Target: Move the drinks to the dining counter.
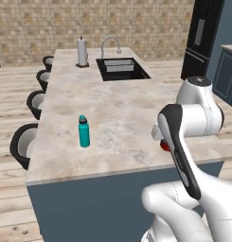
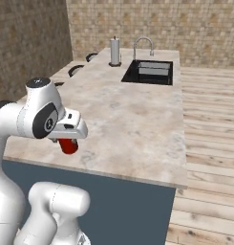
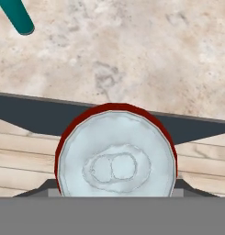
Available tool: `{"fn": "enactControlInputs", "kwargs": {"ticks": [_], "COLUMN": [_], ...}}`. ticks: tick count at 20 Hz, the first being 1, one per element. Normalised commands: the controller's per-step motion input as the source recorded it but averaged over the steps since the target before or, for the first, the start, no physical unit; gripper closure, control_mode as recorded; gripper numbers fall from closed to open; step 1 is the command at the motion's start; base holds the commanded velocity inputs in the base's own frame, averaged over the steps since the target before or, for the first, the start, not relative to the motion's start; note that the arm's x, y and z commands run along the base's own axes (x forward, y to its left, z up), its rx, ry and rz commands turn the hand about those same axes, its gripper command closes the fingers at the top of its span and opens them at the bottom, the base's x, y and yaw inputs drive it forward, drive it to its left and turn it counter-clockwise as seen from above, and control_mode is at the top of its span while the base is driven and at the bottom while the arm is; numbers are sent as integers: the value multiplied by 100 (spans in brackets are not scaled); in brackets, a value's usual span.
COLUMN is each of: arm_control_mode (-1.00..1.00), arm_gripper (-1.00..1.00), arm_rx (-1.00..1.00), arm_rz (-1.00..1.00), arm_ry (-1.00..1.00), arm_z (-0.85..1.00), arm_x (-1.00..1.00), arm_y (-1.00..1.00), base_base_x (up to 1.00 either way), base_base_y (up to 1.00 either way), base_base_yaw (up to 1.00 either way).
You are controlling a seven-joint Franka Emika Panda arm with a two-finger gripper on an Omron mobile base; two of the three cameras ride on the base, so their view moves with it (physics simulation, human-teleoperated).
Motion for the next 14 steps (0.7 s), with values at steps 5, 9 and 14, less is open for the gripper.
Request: {"fn": "enactControlInputs", "kwargs": {"ticks": [5,9,14], "arm_control_mode": [100,100,-100], "arm_gripper": [100,100,100], "arm_rx": [0,0,0], "arm_rz": [0,0,3], "arm_ry": [0,0,2], "arm_z": [0,0,0], "arm_x": [0,0,59], "arm_y": [0,0,10], "base_base_x": [0,0,0], "base_base_y": [0,0,0], "base_base_yaw": [0,0,0]}}
